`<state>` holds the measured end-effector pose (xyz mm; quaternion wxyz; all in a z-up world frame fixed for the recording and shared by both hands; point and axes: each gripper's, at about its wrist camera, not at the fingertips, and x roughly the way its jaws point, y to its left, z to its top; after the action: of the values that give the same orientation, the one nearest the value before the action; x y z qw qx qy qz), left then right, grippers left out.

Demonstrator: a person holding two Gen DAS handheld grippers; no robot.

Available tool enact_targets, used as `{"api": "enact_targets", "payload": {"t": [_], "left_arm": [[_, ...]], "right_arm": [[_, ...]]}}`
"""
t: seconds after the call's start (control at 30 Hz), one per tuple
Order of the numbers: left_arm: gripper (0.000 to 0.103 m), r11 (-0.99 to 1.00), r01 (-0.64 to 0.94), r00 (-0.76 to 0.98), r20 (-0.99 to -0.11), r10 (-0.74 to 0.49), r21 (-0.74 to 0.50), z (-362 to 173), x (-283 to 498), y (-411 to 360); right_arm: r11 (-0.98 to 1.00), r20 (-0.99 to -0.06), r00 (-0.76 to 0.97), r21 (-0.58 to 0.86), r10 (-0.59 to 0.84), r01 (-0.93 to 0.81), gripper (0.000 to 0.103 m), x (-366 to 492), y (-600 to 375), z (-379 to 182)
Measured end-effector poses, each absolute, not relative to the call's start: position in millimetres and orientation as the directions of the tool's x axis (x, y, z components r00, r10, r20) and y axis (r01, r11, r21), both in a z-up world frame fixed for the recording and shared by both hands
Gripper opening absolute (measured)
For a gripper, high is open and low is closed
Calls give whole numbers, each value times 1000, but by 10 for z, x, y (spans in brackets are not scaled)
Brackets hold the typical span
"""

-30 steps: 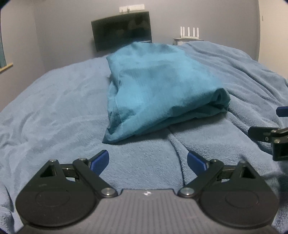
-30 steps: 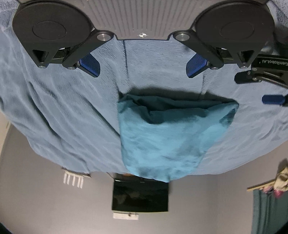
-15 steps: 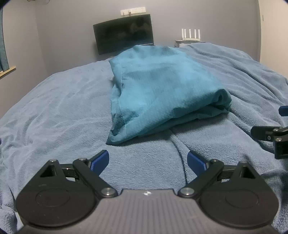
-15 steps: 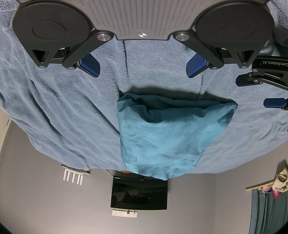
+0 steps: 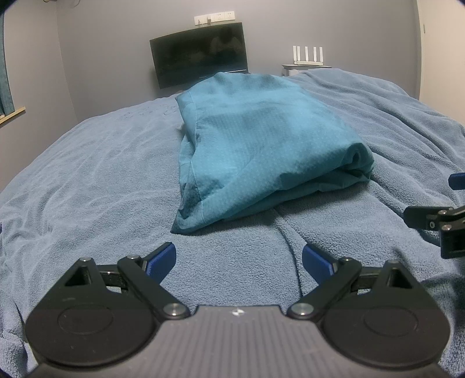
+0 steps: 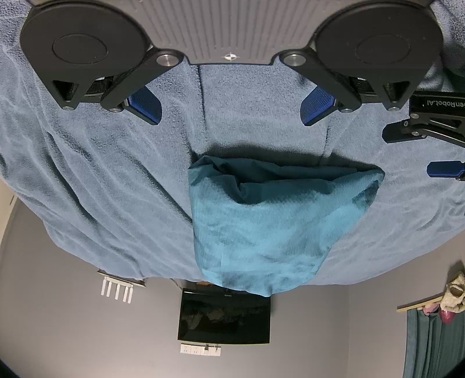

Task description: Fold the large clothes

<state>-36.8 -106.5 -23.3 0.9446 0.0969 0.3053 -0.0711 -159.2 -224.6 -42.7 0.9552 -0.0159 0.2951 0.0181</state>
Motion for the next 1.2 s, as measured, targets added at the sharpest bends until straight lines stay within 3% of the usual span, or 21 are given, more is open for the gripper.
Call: {"api": "enact_targets", "payload": {"t": [1.2], "left_arm": [[94,971,193,803,-591,-75,139,-236,-374,-1067]], "right_arm": [[999,-576,817,-20,26,-46,103,-1583,-2262,-458]]}}
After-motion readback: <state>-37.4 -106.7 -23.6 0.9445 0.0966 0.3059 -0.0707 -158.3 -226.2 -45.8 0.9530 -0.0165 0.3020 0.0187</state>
